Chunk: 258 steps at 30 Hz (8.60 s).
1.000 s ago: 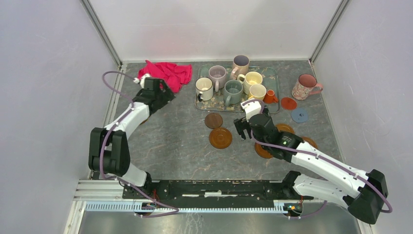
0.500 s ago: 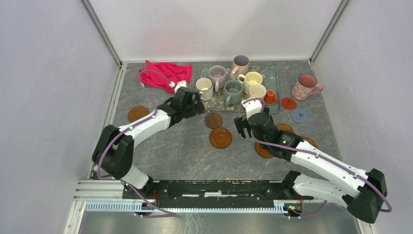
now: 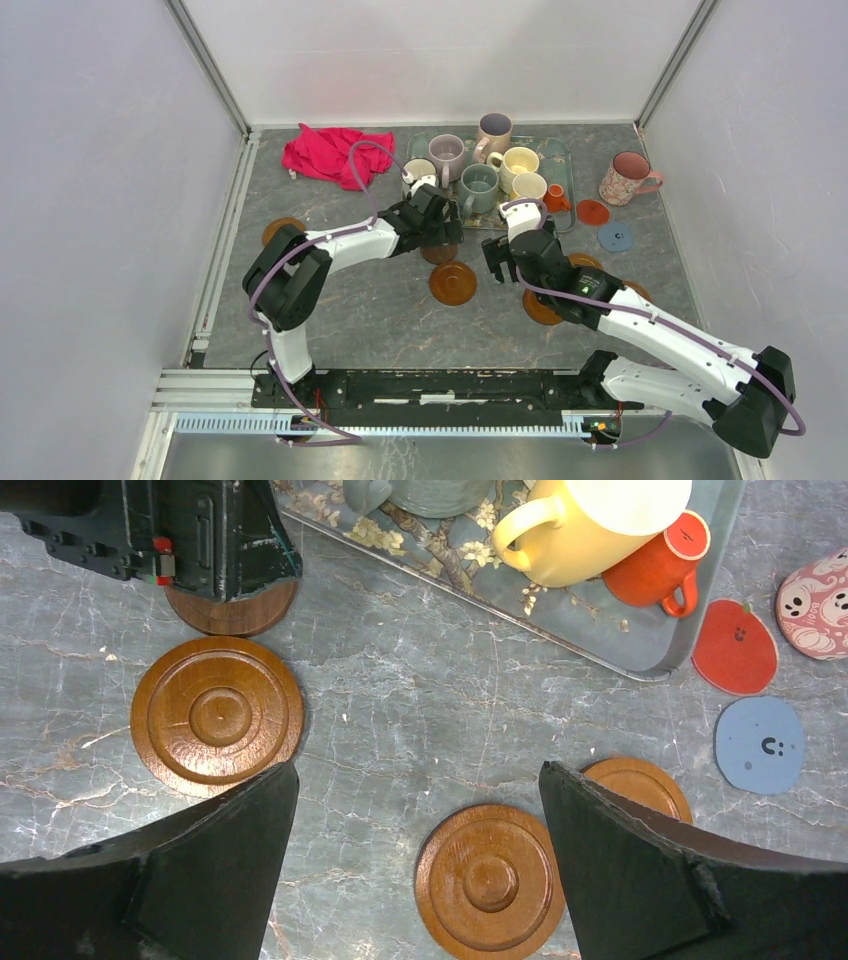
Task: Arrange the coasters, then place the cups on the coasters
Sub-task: Move the coaster to the center of the board.
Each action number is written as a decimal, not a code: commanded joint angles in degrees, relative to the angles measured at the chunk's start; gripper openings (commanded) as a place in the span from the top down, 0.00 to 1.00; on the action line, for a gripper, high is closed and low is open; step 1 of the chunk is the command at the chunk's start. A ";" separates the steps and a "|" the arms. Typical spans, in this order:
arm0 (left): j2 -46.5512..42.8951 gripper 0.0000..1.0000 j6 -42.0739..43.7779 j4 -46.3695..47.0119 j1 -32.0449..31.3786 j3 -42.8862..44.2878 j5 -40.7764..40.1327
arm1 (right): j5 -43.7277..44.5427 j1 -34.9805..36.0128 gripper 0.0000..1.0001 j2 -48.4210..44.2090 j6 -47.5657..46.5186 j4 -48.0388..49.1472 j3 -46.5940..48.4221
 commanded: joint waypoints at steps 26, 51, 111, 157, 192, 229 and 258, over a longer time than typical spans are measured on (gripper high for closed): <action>-4.24 0.00 -4.80 4.96 0.36 -11.03 -4.05 | -1.18 0.22 0.02 -0.70 1.89 0.74 2.51; -31.17 0.00 -7.32 0.70 21.07 -32.01 -7.59 | -4.14 0.23 0.02 2.13 -0.18 3.64 1.37; -28.47 0.00 -5.87 -3.88 27.20 -32.61 -12.01 | -4.35 0.21 0.02 4.55 -2.18 3.38 2.42; -13.51 0.00 -3.70 -6.03 -7.20 -7.78 -5.67 | 3.33 0.16 0.02 -4.94 -0.31 1.46 1.23; -10.04 0.00 -4.06 -7.85 -17.84 -15.45 -4.82 | 1.29 0.19 0.02 -2.03 0.15 2.48 1.37; -34.43 0.00 -12.40 -18.44 -17.92 -35.21 -7.43 | 0.24 0.18 0.02 4.73 0.60 5.21 3.14; -38.91 0.00 -4.72 -24.16 -17.42 -19.08 -13.72 | 1.78 -5.39 0.02 -3.63 14.51 -2.76 -6.57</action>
